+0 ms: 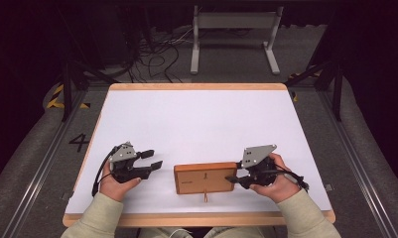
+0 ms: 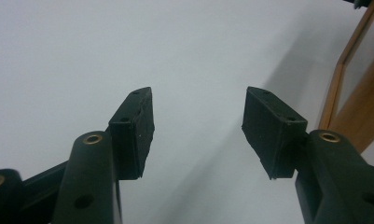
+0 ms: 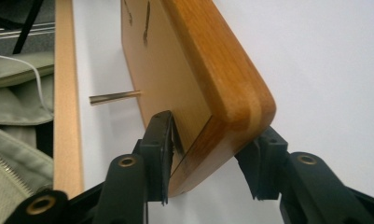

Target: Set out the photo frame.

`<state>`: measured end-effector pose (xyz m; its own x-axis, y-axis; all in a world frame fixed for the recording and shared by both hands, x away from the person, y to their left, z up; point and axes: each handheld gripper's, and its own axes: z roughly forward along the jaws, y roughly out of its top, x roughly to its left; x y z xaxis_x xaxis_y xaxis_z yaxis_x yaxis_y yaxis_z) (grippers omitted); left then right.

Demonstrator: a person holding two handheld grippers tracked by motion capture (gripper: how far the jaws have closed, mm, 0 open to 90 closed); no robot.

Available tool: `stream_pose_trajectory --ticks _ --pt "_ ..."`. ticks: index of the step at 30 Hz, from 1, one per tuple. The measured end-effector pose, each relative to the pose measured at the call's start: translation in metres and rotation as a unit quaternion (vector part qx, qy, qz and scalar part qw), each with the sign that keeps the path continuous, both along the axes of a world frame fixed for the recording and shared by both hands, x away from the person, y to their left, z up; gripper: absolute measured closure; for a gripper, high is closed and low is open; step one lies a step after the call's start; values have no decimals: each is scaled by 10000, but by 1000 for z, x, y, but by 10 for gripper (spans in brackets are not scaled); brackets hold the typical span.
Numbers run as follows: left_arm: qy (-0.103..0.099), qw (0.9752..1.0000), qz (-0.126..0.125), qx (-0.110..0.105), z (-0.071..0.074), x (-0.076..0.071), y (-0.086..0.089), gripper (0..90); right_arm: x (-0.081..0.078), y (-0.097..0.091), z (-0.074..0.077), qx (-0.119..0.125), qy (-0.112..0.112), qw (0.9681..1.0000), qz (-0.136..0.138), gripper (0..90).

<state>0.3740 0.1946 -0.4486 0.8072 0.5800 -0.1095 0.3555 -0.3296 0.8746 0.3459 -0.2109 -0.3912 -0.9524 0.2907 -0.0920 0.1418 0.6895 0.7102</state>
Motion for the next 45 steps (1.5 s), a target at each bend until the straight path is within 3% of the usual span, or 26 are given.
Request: stream_pose_trajectory --ticks 6,13,24,31,34,37,39,45 --pt "67 10000 21 50 -4 3 0 438 -14 -3 2 -28 56 9998 207 651" --pt "56 10000 21 44 -5 4 -2 438 -22 -5 1 -136 27 9996 256 645" --pt "70 10000 8 55 -5 6 -4 438 -32 -6 -8 -281 237 9984 418 500" --pt "49 9999 45 97 -5 6 -5 443 -29 -12 -17 -429 337 9982 254 502" --pt "41 9999 29 107 -5 7 -5 443 -27 -15 -24 -628 481 9967 160 599" --pt "27 9999 63 123 -5 6 -5 464 -25 -18 -30 -850 527 9949 88 801" --pt "7 9999 74 127 -5 6 -5 474 -25 -18 -31 -860 645 9940 183 892" --pt "10 9999 55 147 -4 6 -6 479 -25 -12 -37 -771 815 9931 331 900"
